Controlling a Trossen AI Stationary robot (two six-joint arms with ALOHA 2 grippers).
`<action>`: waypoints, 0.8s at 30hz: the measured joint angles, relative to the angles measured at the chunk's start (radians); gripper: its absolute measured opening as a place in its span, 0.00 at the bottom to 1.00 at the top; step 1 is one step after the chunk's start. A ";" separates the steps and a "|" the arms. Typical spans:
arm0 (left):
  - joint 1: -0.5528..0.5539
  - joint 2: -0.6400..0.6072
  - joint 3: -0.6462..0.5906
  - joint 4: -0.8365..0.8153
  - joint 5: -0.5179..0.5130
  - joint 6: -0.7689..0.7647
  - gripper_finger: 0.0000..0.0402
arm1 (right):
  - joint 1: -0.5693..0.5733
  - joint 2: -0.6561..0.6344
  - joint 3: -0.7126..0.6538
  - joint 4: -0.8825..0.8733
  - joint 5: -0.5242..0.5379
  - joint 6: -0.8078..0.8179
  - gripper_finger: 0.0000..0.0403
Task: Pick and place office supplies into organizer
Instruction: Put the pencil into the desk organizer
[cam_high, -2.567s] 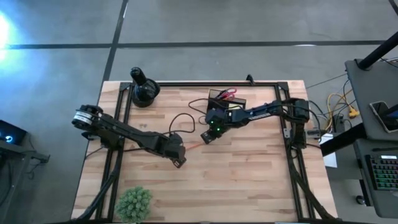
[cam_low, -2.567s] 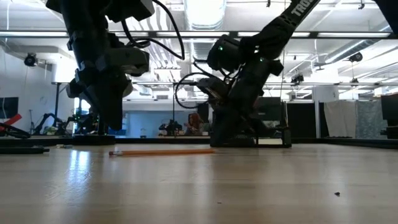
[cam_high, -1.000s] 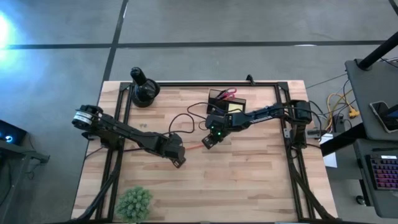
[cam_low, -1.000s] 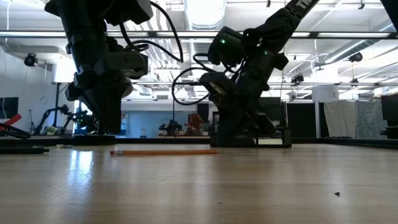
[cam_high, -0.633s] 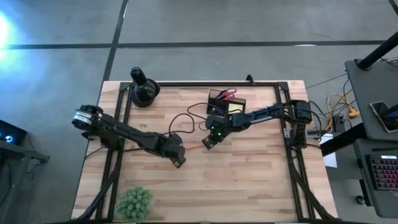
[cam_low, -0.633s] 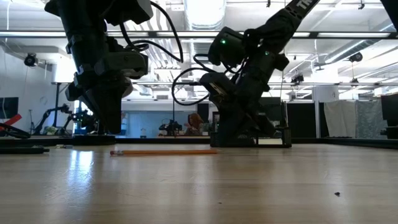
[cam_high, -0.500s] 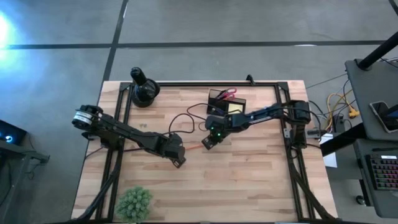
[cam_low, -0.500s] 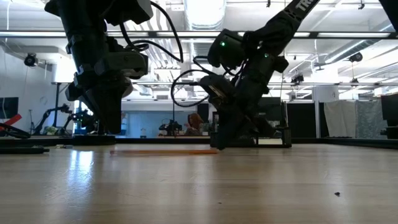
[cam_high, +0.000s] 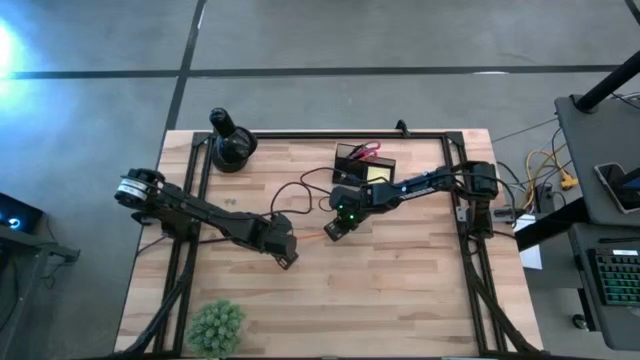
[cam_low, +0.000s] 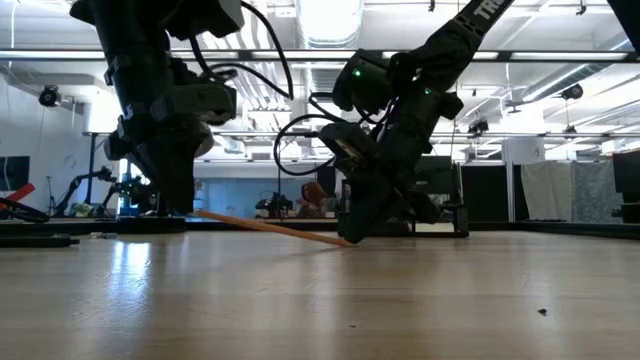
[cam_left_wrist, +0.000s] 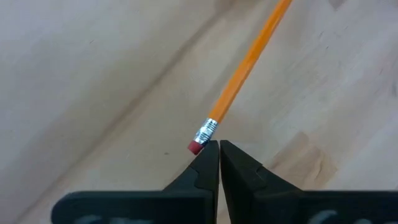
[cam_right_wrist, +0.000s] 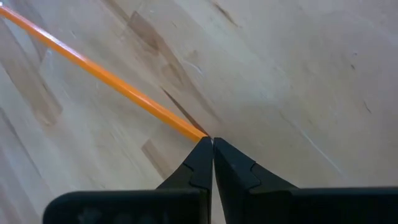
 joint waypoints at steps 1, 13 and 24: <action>0.000 -0.007 -0.001 -0.001 -0.014 0.000 0.00 | 0.000 0.000 0.000 -0.001 0.001 0.000 0.02; -0.004 -0.103 -0.027 0.022 -0.111 0.436 0.21 | 0.001 0.000 -0.001 -0.002 0.002 -0.003 0.02; 0.000 -0.089 -0.140 0.141 -0.016 0.549 0.38 | 0.001 0.001 -0.001 0.001 0.008 -0.006 0.02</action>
